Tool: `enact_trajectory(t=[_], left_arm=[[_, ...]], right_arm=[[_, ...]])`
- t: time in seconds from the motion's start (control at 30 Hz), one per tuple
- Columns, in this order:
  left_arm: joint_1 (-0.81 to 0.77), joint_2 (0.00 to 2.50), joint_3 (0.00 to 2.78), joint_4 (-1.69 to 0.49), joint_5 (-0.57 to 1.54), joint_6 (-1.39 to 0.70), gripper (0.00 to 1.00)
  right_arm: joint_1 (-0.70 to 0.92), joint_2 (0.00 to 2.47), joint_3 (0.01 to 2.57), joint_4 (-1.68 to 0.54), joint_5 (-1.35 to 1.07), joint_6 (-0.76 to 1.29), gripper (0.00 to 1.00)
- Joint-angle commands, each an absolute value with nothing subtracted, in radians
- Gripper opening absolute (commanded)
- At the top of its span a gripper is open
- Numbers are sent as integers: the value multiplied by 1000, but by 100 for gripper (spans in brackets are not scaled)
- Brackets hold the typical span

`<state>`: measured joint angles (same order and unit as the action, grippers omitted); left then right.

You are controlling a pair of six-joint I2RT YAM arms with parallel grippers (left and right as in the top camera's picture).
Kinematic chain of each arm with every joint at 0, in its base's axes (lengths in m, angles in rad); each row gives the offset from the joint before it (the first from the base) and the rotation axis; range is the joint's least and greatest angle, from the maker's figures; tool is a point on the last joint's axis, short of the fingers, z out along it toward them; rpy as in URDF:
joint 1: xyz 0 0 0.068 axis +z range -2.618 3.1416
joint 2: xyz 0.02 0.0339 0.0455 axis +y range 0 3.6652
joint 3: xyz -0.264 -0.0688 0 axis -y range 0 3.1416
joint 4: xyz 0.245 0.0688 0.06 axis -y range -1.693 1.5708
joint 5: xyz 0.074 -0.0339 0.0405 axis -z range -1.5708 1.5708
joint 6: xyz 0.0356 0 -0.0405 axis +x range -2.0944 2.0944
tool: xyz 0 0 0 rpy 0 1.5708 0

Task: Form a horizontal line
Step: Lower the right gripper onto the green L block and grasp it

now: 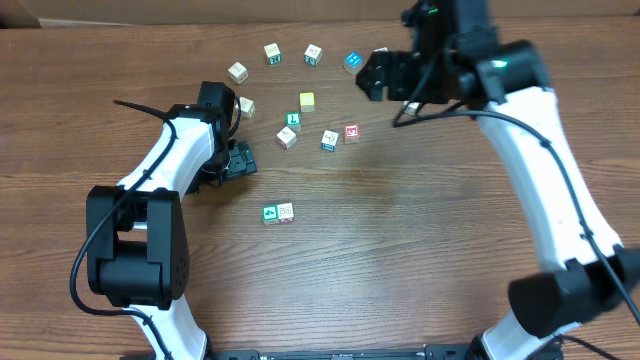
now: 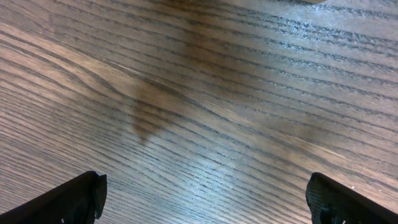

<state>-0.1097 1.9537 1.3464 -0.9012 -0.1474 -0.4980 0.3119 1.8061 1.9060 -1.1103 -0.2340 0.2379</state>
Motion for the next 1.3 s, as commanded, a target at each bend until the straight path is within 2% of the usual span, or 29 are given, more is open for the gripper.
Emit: enact_trajectory(t=[0.0, 0.1, 0.2, 0.5, 0.6, 0.67, 0.73, 0.8, 0.83, 0.9, 1.27], left_arm=[[-112, 1964, 1343, -903, -160, -501, 100], [-112, 1964, 1343, -903, -160, -501, 100], [-112, 1964, 1343, -903, -160, -501, 100], [-112, 1964, 1343, -903, -160, -501, 100], [-112, 1964, 1343, -903, -160, -501, 99], [-112, 1964, 1343, -903, -160, -501, 99], [-112, 1964, 1343, -903, -160, -501, 100], [-112, 1964, 1343, -903, -160, -501, 99], [-112, 1964, 1343, -903, -160, -501, 100], [-112, 1964, 1343, -903, -160, -501, 99], [-112, 1964, 1343, -903, -160, -501, 99]], right_arm=[[366, 1856, 1924, -1106, -104, 271, 84], [397, 1892, 1923, -1110, -86, 318, 83], [416, 1918, 1923, -1113, -86, 370, 76], [474, 2048, 1923, -1025, -83, 419, 76], [493, 2090, 1923, -971, -57, 419, 71], [500, 2103, 1923, -950, -71, 419, 82], [502, 2103, 1924, -947, -80, 419, 84], [502, 2103, 1924, -909, -94, 424, 64], [503, 2107, 1922, -891, -98, 435, 59], [508, 2119, 1912, -849, -98, 443, 54], [589, 2204, 1897, -704, 34, 442, 54]])
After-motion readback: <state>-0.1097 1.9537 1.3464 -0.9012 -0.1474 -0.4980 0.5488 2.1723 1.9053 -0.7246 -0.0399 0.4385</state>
